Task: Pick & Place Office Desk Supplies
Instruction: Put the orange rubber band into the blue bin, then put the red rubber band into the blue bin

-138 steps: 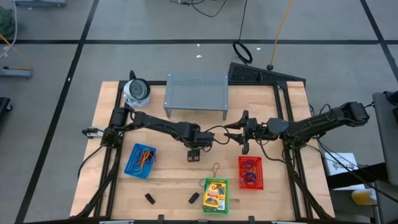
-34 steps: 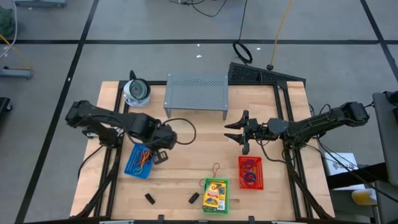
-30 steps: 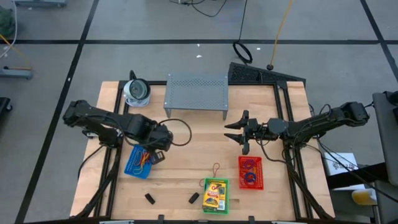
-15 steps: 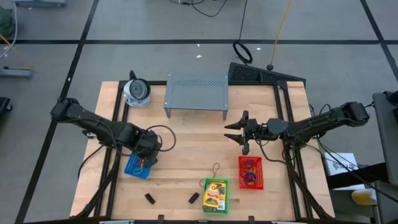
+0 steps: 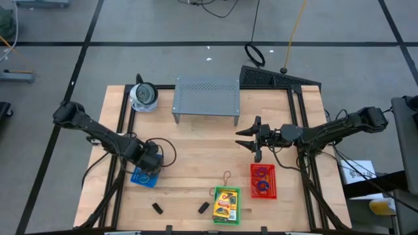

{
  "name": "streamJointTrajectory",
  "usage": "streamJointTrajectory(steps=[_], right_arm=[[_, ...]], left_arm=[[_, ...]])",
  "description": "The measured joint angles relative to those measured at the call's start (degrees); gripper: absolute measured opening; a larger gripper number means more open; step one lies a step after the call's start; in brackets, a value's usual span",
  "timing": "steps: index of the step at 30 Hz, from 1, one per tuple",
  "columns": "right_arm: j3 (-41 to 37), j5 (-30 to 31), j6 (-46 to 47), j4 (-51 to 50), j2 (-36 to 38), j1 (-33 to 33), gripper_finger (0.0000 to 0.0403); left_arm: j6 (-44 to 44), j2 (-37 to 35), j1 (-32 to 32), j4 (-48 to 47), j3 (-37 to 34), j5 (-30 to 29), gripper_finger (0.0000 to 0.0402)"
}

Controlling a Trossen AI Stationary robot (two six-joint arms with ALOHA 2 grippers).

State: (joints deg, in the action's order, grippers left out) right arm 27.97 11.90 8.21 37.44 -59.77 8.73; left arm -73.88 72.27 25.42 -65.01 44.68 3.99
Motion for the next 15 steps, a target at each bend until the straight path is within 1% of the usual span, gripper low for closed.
streamJointTrajectory(steps=[9, 12, 15], right_arm=[[0.00, 0.00, 0.13, 0.00, 0.00, 0.00, 0.0155], [0.00, -0.02, 0.13, -0.01, 0.00, 0.00, 0.0155], [0.00, -0.09, 0.13, -0.03, -0.02, 0.00, 0.0155]], left_arm=[[-0.34, -0.01, 1.34, 2.82, -0.12, 0.00, 0.0135], [-0.64, -0.02, 1.34, 2.86, -0.12, 0.00, 0.0159], [-1.25, -0.02, 1.34, 3.68, -0.12, -0.02, 0.0174]])
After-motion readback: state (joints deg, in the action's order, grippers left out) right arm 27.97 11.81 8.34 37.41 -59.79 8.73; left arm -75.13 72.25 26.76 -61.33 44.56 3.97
